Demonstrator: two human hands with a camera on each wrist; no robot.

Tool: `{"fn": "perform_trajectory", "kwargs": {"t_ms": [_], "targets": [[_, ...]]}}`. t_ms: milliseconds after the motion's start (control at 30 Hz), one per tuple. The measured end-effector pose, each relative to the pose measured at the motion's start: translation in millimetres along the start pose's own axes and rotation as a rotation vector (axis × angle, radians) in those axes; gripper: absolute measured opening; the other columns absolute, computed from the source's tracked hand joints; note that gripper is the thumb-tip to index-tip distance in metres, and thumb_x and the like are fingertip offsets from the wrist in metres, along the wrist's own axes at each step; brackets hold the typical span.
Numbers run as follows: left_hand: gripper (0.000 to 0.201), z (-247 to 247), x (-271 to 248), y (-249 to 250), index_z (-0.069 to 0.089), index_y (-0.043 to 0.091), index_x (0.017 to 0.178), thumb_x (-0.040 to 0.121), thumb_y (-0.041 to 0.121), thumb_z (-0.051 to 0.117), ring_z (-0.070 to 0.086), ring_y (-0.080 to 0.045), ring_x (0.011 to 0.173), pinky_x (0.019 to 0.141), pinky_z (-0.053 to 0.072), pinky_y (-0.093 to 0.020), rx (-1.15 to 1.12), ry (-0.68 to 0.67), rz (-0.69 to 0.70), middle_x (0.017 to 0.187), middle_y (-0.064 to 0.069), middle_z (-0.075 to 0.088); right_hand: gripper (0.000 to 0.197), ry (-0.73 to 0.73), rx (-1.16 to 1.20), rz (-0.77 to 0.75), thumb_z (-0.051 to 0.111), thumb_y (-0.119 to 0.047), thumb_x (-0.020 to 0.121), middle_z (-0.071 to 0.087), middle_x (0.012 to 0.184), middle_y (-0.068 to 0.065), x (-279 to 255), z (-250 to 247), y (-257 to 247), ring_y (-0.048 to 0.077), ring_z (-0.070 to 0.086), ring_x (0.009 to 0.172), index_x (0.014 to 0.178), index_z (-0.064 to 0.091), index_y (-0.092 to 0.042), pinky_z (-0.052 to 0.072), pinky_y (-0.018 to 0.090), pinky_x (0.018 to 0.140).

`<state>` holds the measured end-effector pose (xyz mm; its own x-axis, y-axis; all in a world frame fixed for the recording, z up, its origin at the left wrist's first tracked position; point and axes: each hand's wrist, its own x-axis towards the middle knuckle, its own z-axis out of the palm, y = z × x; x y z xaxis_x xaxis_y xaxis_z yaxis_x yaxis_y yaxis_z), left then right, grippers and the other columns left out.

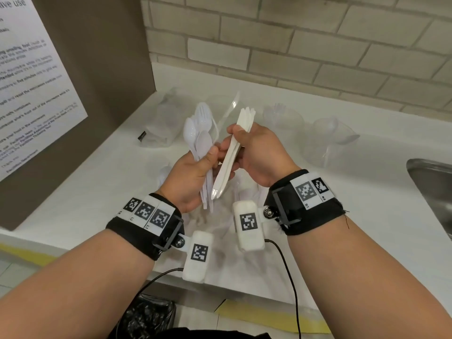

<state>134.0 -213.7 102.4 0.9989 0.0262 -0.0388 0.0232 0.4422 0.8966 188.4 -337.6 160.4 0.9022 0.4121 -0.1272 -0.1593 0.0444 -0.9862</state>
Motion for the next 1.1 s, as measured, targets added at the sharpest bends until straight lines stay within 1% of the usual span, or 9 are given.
{"fn": "perform_trajectory", "kwargs": {"t_ms": [100, 267, 467, 600, 733, 800, 867, 933, 1100], "targets": [[0.026, -3, 6, 1, 0.061, 0.005, 0.084, 0.099, 0.023, 0.049, 0.069, -0.032, 0.081, 0.073, 0.059, -0.038, 0.022, 0.138, -0.004, 0.079, -0.014, 0.062, 0.015, 0.001, 0.043, 0.02, 0.038, -0.015, 0.104, 0.058, 0.074, 0.01, 7, -2, -2, 0.027, 0.065, 0.068, 0.107, 0.049, -0.005, 0.054, 0.045, 0.07], [0.019, -19, 11, 6, 0.05, 0.009, 0.086, 0.099, 0.022, 0.051, 0.07, -0.021, 0.064, 0.066, 0.06, -0.037, 0.034, 0.361, -0.012, 0.067, -0.004, 0.046, 0.014, 0.052, -0.013, 0.002, 0.04, -0.015, 0.103, 0.057, 0.074, 0.009, 29, -12, -17, 0.026, 0.063, 0.066, 0.108, 0.048, -0.005, 0.056, 0.05, 0.08], [0.018, -27, 11, 15, 0.047, 0.016, 0.083, 0.097, 0.025, 0.054, 0.039, -0.01, 0.046, 0.044, 0.036, -0.024, 0.116, 0.369, -0.065, 0.064, 0.001, 0.043, 0.008, 0.362, -0.147, -0.373, 0.038, -0.014, 0.101, 0.057, 0.073, 0.006, 106, -17, -47, 0.023, 0.065, 0.069, 0.099, 0.045, -0.018, 0.055, 0.036, 0.075], [0.017, -24, 8, 15, 0.046, 0.013, 0.087, 0.097, 0.025, 0.055, 0.038, -0.01, 0.046, 0.043, 0.035, -0.024, 0.137, 0.369, -0.094, 0.064, 0.0, 0.041, 0.011, 0.467, -0.274, -0.548, 0.034, -0.016, 0.102, 0.061, 0.079, 0.005, 153, -14, -37, 0.01, 0.061, 0.07, 0.107, 0.044, -0.018, 0.046, 0.012, 0.068], [0.016, -26, 4, 17, 0.047, 0.012, 0.092, 0.096, 0.025, 0.055, 0.038, -0.01, 0.045, 0.043, 0.035, -0.024, 0.138, 0.378, -0.099, 0.066, 0.0, 0.042, 0.028, 0.446, -0.405, -0.421, 0.034, -0.013, 0.102, 0.061, 0.086, 0.004, 186, -14, -12, 0.003, 0.055, 0.063, 0.125, 0.042, -0.001, 0.038, 0.005, 0.054], [0.016, -27, 4, 19, 0.048, 0.012, 0.094, 0.096, 0.025, 0.056, 0.038, -0.01, 0.045, 0.043, 0.035, -0.024, 0.141, 0.375, -0.103, 0.066, 0.0, 0.042, 0.027, 0.39, -0.451, -0.311, 0.036, -0.011, 0.1, 0.06, 0.089, 0.005, 197, -13, -3, 0.008, 0.058, 0.066, 0.125, 0.041, -0.001, 0.046, 0.013, 0.061], [0.016, -28, 3, 20, 0.049, 0.011, 0.094, 0.096, 0.025, 0.056, 0.037, -0.01, 0.045, 0.043, 0.035, -0.024, 0.153, 0.36, -0.107, 0.066, 0.0, 0.042, 0.023, 0.354, -0.513, -0.202, 0.041, -0.011, 0.097, 0.061, 0.091, 0.008, 206, -10, 3, 0.024, 0.065, 0.08, 0.118, 0.045, -0.003, 0.056, 0.029, 0.079], [0.016, -28, 3, 19, 0.049, 0.011, 0.093, 0.096, 0.025, 0.056, 0.037, -0.01, 0.046, 0.043, 0.035, -0.024, 0.155, 0.351, -0.113, 0.066, 0.001, 0.042, 0.026, 0.334, -0.594, -0.137, 0.046, -0.016, 0.094, 0.065, 0.1, 0.011, 211, -7, 3, 0.035, 0.066, 0.096, 0.115, 0.047, -0.001, 0.054, 0.045, 0.089], [0.016, -23, 3, 15, 0.049, 0.011, 0.094, 0.096, 0.025, 0.056, 0.037, -0.01, 0.045, 0.042, 0.035, -0.024, 0.134, 0.333, -0.123, 0.065, 0.001, 0.043, 0.056, 0.312, -0.87, -0.094, 0.055, -0.033, 0.095, 0.052, 0.139, 0.012, 206, -7, -6, 0.027, 0.05, 0.127, 0.137, 0.04, 0.0, 0.039, 0.03, 0.099]]}}
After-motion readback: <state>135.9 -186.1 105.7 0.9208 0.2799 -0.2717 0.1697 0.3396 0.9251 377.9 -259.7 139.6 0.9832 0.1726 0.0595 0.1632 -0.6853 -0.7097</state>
